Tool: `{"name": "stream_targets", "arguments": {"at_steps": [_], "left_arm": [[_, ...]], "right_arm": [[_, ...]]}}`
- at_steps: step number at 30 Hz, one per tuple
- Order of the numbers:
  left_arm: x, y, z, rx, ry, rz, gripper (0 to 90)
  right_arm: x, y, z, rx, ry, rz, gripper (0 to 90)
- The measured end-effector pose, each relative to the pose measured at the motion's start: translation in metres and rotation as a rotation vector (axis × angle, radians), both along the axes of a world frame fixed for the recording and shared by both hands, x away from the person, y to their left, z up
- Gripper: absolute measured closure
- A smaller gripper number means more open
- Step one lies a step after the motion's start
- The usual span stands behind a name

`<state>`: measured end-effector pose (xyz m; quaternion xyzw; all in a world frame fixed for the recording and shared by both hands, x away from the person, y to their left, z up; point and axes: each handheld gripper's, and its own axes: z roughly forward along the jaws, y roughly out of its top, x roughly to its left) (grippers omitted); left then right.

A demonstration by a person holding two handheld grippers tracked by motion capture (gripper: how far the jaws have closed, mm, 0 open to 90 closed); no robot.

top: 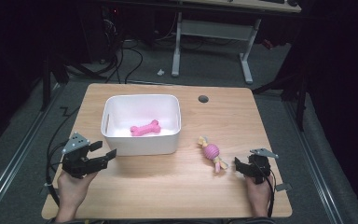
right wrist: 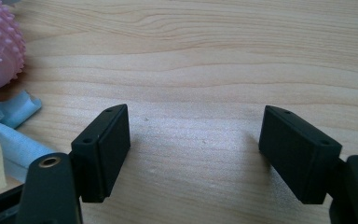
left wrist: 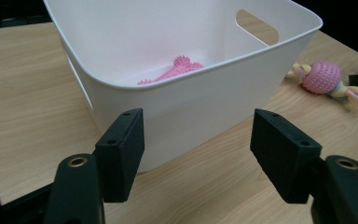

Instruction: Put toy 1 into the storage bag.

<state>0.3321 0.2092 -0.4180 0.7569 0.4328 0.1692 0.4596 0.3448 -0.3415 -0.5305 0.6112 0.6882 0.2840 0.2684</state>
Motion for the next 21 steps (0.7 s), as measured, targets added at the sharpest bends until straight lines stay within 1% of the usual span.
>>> {"name": "stream_targets", "arguments": {"at_steps": [1, 3, 7, 9, 12, 14, 18, 19, 20, 21], "left_arm": [[0.000, 0.000, 0.000, 0.000, 0.000, 0.000, 35.5], [0.000, -0.002, -0.008, -0.003, 0.011, 0.001, 35.5], [0.001, -0.003, -0.016, 0.009, 0.020, 0.008, 35.5], [0.003, -0.004, -0.021, 0.000, 0.033, 0.001, 35.4], [0.003, -0.006, -0.024, 0.004, 0.037, -0.003, 35.4], [0.004, -0.007, -0.027, -0.001, 0.038, -0.009, 35.4], [0.004, -0.011, -0.038, -0.007, 0.060, -0.015, 35.4], [0.004, -0.011, -0.038, -0.007, 0.060, -0.015, 35.4], [0.005, -0.014, -0.044, -0.008, 0.067, -0.016, 35.4], [0.005, -0.014, -0.044, -0.008, 0.067, -0.016, 35.5]], "right_arm": [[0.000, 0.000, 0.000, 0.000, 0.000, 0.000, 24.8], [0.000, 0.000, 0.000, 0.000, 0.000, 0.000, 24.8], [0.000, 0.000, 0.000, 0.000, 0.000, 0.000, 24.8], [0.000, 0.000, 0.000, 0.000, 0.000, -0.001, 24.9], [0.000, 0.000, 0.000, 0.000, 0.000, -0.001, 24.8], [0.000, 0.000, 0.000, 0.000, 0.000, 0.000, 24.8], [0.000, 0.000, 0.000, 0.000, 0.000, 0.000, 24.8], [0.000, 0.000, 0.000, 0.000, 0.000, 0.000, 24.8], [0.000, 0.000, 0.000, 0.000, 0.000, 0.000, 24.8], [0.000, 0.000, 0.000, 0.000, 0.000, 0.000, 24.8]]}}
